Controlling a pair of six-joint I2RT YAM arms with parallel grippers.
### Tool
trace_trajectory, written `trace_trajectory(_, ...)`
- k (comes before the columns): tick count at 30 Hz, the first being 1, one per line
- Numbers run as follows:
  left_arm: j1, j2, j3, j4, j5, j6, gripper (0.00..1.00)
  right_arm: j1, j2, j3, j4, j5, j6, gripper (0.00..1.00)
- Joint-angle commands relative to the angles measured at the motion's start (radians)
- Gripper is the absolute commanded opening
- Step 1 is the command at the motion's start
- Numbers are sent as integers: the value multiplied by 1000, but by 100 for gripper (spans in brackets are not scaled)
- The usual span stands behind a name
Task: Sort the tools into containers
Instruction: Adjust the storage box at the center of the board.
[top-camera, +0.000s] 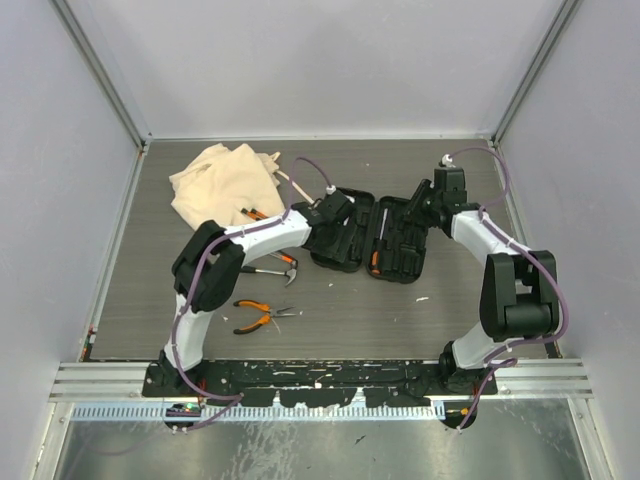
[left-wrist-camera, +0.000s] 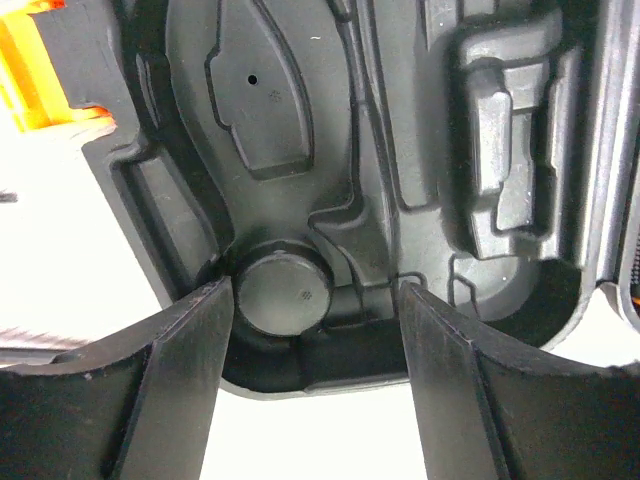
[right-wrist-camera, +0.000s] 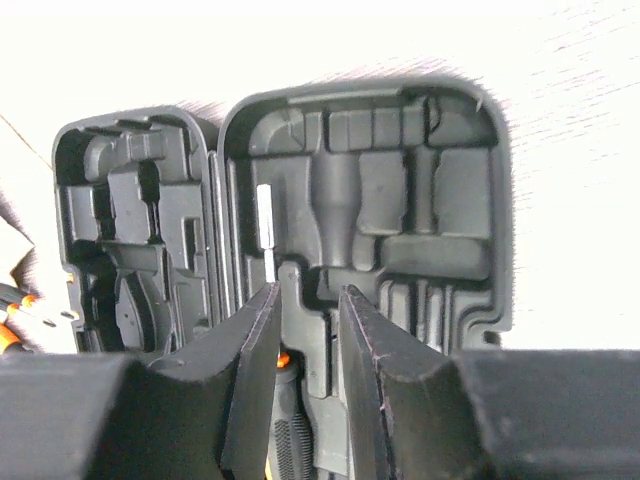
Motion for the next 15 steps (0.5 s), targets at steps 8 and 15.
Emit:
trace_trajectory(8, 51, -218, -126, -11, -34, 34, 72, -3, -92, 9, 41, -32, 22, 38)
trace_trajectory(15, 67, -332, -115, 35, 43, 41, 81, -4, -122, -14, 98, -59, 59, 42)
